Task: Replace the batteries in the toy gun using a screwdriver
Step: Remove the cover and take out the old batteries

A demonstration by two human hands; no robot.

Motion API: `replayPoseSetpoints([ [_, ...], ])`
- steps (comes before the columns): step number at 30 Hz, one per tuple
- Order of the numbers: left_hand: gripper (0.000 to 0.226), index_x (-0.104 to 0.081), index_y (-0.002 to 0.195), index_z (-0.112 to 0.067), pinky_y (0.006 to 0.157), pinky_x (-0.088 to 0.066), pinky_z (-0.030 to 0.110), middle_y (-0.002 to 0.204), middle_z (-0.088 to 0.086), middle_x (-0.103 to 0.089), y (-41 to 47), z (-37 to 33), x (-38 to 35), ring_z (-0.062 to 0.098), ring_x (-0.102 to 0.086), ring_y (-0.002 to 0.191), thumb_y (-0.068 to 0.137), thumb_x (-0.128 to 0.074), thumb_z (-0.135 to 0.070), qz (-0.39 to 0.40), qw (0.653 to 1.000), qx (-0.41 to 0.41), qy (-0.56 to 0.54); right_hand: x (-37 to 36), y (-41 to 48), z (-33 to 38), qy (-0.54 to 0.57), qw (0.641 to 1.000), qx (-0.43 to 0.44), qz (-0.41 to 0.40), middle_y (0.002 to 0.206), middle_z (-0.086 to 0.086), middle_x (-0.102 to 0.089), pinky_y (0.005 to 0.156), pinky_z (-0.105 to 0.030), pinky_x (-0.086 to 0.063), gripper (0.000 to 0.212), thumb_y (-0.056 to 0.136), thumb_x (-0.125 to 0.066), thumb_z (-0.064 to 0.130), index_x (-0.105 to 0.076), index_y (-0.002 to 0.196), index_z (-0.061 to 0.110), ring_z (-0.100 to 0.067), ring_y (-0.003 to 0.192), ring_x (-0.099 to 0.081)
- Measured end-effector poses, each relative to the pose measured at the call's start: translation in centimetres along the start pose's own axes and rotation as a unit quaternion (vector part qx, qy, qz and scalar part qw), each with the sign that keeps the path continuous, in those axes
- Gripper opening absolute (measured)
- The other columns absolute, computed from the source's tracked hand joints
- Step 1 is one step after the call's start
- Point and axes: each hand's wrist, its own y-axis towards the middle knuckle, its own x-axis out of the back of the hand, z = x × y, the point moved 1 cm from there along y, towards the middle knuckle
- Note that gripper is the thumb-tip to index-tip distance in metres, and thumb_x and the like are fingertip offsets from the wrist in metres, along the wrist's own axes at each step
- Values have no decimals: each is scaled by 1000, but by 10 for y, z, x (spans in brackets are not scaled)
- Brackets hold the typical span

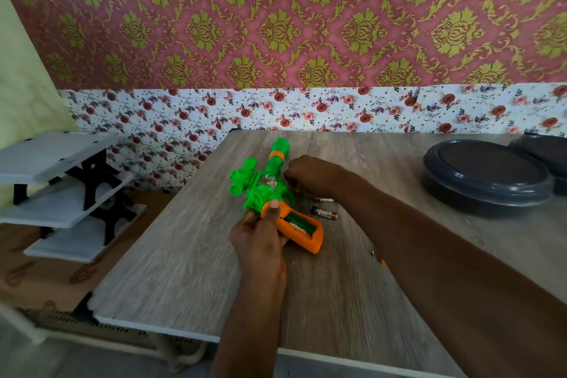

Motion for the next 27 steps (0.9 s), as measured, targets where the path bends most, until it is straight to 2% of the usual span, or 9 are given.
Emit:
replayPoseSetpoints([
  [2, 9, -70, 101, -3, 82, -61, 54, 94, 14, -73, 0, 0, 0, 31, -72, 93, 94, -69, -10, -2, 1000, 2, -13, -2, -3, -3, 16, 1000, -2, -13, 117, -19, -65, 90, -42, -51, 30, 88, -63, 1, -70, 116, 4, -36, 111, -62],
  [5, 21, -69, 113, -1, 81, -61, 51, 96, 15, -74, -3, -1, 0, 31, -71, 92, 96, -67, -13, -3, 999, 6, -42, -6, -17, -6, 71, 993, -34, -86, 129, -15, -63, 99, -41, -49, 44, 84, -67, -3, -66, 127, 8, -33, 122, -57],
  [9, 27, -68, 121, -1, 81, -60, 50, 101, 16, -75, -6, -7, -1, 34, -71, 97, 96, -67, -12, 4, 997, 12, -79, -3, -52, 13, 187, 952, -75, -232, 103, -17, -73, 86, -43, -56, 21, 87, -63, 2, -76, 103, 2, -31, 96, -68],
  [11, 31, -66, 125, -1, 84, -60, 52, 107, 19, -75, -5, -8, 0, 36, -71, 104, 96, -67, -13, 5, 995, 20, -93, -1, -74, 29, 261, 922, -113, -261, 91, -13, -76, 82, -38, -57, 15, 92, -65, 13, -78, 92, 5, -25, 85, -70],
  [14, 34, -66, 127, -2, 95, -54, 62, 119, 23, -72, -5, -7, 1, 40, -69, 111, 95, -67, -14, 14, 994, 18, -106, 1, -102, 51, 380, 867, -170, -275, 84, -5, -78, 80, -31, -56, 15, 95, -69, 21, -82, 91, 13, -19, 81, -72],
  [19, 29, -73, 115, -4, 90, -56, 55, 112, 26, -72, -18, -13, -4, 35, -70, 96, 90, -74, -17, 42, 995, -83, -43, -14, -113, 84, 573, 736, -254, -255, 76, -4, -78, 80, -52, -62, 18, 84, -65, 33, -80, 85, 24, -19, 81, -77],
  [21, 34, -76, 118, -10, 86, -61, 41, 108, 15, -77, -20, -16, -13, 22, -74, 94, 86, -80, -22, 39, 984, -164, 62, -17, -117, 89, 672, 643, -268, -249, 87, -16, -78, 82, -54, -63, 24, 89, -60, 24, -80, 88, 11, -31, 89, -77],
  [24, 48, -75, 124, -19, 81, -58, 20, 108, -4, -78, -22, -28, -32, -2, -73, 89, 78, -85, -30, 37, 935, -263, 236, -13, -122, 92, 853, 408, -255, -201, 109, -29, -73, 75, -41, -62, 28, 99, -48, 4, -70, 111, -9, -38, 96, -73],
  [27, 50, -77, 119, -22, 92, -58, 31, 108, -2, -79, -24, -35, -50, 6, -73, 97, 72, -86, -36, 66, 868, -316, 378, -10, -124, 91, 924, 273, -206, -170, 108, -25, -70, 67, -35, -59, 32, 101, -40, 3, -64, 120, -6, -33, 90, -69],
])
